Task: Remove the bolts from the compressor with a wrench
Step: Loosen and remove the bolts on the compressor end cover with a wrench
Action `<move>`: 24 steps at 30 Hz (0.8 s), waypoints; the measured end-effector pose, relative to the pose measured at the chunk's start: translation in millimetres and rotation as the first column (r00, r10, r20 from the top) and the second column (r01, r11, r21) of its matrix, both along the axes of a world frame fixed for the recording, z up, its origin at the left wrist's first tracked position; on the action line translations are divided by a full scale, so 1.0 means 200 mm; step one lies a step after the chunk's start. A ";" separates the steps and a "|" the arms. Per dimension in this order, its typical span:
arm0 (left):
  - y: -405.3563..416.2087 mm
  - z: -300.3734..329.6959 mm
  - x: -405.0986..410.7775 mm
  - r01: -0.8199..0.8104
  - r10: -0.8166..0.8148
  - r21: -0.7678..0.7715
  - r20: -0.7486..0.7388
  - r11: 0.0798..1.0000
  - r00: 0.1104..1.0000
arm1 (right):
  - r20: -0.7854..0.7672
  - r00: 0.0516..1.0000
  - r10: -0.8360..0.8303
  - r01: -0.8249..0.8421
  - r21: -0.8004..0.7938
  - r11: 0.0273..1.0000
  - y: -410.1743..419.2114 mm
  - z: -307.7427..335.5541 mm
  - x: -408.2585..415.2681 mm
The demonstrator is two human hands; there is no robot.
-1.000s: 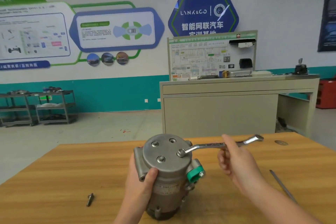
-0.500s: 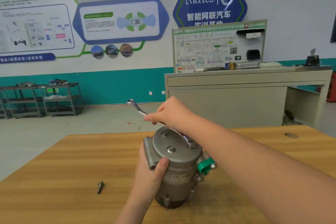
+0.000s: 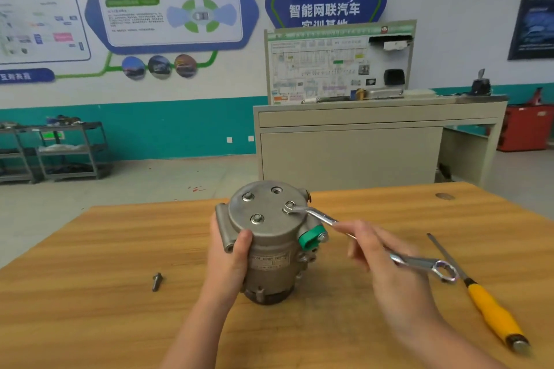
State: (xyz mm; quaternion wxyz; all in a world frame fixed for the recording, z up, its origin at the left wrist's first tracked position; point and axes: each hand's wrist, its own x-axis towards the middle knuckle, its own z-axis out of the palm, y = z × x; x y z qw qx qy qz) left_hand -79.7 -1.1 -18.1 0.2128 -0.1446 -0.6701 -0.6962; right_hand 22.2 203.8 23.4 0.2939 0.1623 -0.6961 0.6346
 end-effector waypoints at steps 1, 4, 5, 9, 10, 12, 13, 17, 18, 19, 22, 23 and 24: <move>0.00 0.00 0.00 0.005 -0.005 0.008 -0.002 1.000 1.000 | 0.090 0.996 -0.028 0.035 -0.074 0.997 0.01 0.01 -0.06; 0.01 0.02 0.02 0.032 -0.032 0.034 -0.006 0.999 0.999 | 0.328 0.941 -0.080 0.143 -0.175 0.974 0.06 0.11 -0.30; 0.01 0.02 0.02 0.040 -0.039 0.036 -0.010 0.999 0.999 | 0.384 0.922 -0.044 0.129 -0.198 0.972 0.08 0.17 -0.40; 0.01 0.04 0.01 0.056 -0.056 0.002 -0.055 0.998 0.997 | 0.515 0.857 -0.007 -0.060 0.113 0.992 0.04 0.46 -0.67; 0.01 0.05 0.01 0.066 -0.066 -0.009 -0.061 0.998 0.996 | 0.513 0.856 -0.068 -0.085 0.268 0.960 -0.01 0.52 -0.70; 0.01 0.07 0.01 0.094 -0.096 -0.036 -0.044 0.995 0.994 | 0.422 0.889 -0.179 -0.096 0.554 0.827 -0.17 0.62 -0.72; 0.01 0.07 0.00 0.105 -0.107 -0.047 -0.037 0.993 0.994 | 0.345 0.916 -0.206 -0.088 0.673 0.735 -0.26 0.66 -0.71; 0.02 0.07 -0.03 0.059 -0.069 -0.150 -0.057 0.987 0.996 | -0.015 0.994 -0.108 0.054 0.927 0.372 -0.53 0.62 -0.48; 0.02 0.06 -0.04 0.009 -0.020 -0.197 -0.050 0.980 0.999 | -0.110 0.993 -0.044 0.118 0.932 0.342 -0.54 0.57 -0.39; 0.01 0.04 -0.05 -0.025 0.019 -0.231 -0.028 0.973 0.999 | -0.205 0.979 0.018 0.186 0.917 0.352 -0.53 0.51 -0.30; 0.00 0.04 -0.02 0.054 -0.058 -0.166 -0.017 0.985 0.998 | -0.362 0.923 0.132 0.264 0.844 0.467 -0.40 0.34 -0.10; -0.01 0.04 -0.02 0.064 -0.068 -0.104 -0.034 0.992 0.997 | -0.402 0.904 0.147 0.262 0.791 0.553 -0.34 0.27 -0.07; -0.01 0.04 -0.01 0.050 -0.053 -0.070 -0.036 0.996 0.998 | -0.407 0.899 0.163 0.203 0.716 0.668 -0.27 0.20 -0.05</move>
